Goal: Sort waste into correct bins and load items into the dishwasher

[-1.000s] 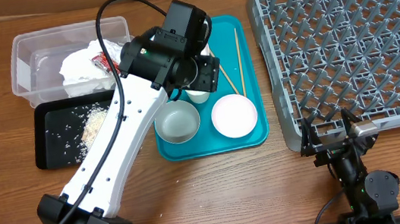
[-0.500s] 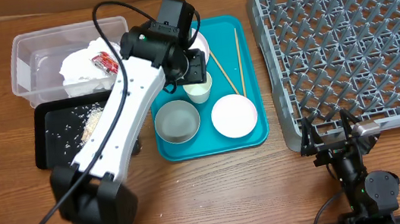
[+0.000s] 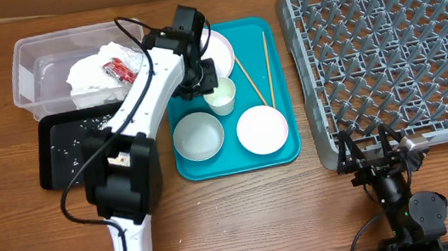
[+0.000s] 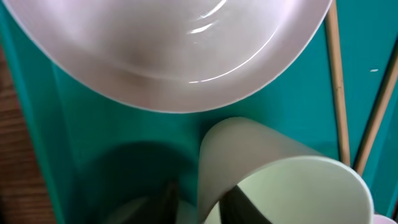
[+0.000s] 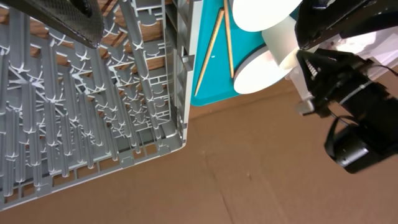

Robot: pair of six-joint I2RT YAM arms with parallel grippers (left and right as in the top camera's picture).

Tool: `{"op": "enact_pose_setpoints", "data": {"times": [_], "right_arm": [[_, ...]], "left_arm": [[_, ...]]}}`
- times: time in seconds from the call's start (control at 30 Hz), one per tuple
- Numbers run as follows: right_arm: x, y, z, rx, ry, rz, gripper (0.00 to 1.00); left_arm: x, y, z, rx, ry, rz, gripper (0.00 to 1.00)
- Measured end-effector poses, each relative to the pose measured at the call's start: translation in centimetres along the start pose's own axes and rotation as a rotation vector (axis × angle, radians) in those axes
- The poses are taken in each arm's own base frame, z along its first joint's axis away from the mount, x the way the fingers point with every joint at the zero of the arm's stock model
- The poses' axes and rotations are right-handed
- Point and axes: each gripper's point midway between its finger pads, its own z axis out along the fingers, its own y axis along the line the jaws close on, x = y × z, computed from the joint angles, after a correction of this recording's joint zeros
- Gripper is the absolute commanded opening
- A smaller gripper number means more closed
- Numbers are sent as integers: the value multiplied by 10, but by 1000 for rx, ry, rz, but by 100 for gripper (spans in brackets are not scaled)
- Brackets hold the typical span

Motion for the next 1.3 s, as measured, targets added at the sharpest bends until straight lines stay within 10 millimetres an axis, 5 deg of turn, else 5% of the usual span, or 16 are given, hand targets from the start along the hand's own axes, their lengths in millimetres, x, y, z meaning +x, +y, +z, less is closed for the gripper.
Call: {"op": "enact_pose_setpoints", "data": {"times": [0.1, 0.43, 0.6, 0.83, 1.03, 1.3], "right_arm": [[0, 0, 0, 0, 1, 4, 100], [1, -1, 0, 2, 5, 22, 100], [2, 0, -3, 20, 57, 44, 100], [-57, 33, -5, -32, 63, 47, 100], [-82, 55, 23, -63, 238, 60, 100], [-84, 70, 66, -50, 625, 76, 100]], "left_arm": [[-2, -3, 3, 13, -2, 0, 4], [1, -20, -3, 115, 29, 7, 4], [-1, -34, -38, 212, 63, 9, 4], [-18, -38, -99, 257, -2, 59, 4], [-20, -46, -131, 292, -50, 110, 4], [-14, -54, -134, 347, -27, 152, 4]]}}
